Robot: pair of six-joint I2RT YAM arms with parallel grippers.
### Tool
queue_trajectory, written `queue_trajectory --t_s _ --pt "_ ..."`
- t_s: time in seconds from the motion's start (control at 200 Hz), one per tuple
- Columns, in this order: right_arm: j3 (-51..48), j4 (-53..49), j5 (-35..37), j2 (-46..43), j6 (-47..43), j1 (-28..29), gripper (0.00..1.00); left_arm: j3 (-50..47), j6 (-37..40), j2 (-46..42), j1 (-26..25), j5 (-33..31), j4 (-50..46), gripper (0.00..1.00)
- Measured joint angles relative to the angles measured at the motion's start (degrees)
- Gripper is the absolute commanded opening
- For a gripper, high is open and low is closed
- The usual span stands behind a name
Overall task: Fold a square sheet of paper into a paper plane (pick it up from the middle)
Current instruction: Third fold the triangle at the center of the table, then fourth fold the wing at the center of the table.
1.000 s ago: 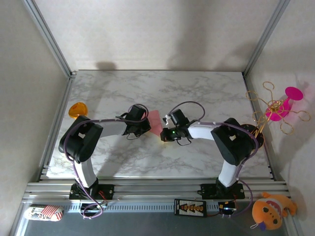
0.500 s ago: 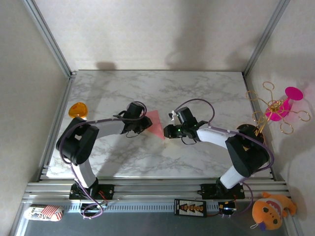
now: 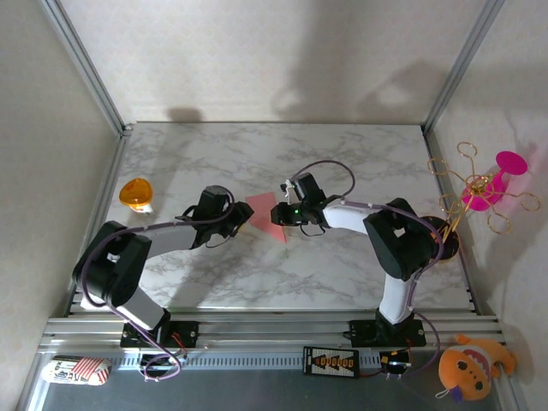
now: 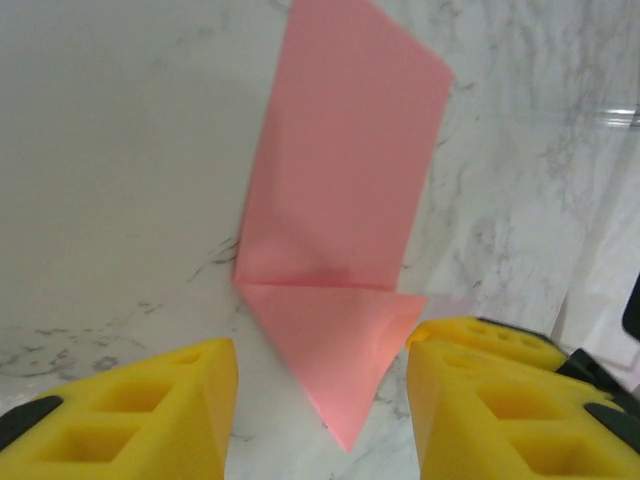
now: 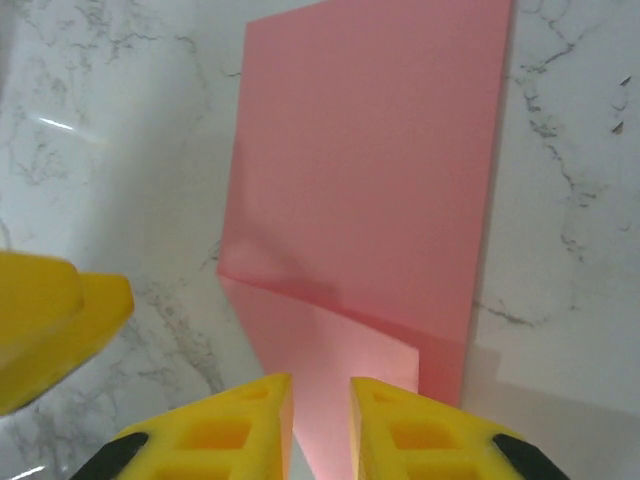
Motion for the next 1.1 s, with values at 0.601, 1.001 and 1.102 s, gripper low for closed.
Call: queue_trajectory --t_s 0.601,1.001,1.102 --pt "2.64 -2.64 2.80 4.17 1.20 0.00 0.23 0.83 -2.71 6.97 -0.33 3.98 3.89 0.33" --pt "2.64 -2.67 2.95 4.17 1.20 0.00 0.21 1.81 -2.49 8.48 -0.33 4.02 4.11 0.21" --pt "2.64 -2.67 2.95 4.17 1.20 0.00 0.21 2.47 -2.29 8.50 -0.33 4.02 4.09 0.20"
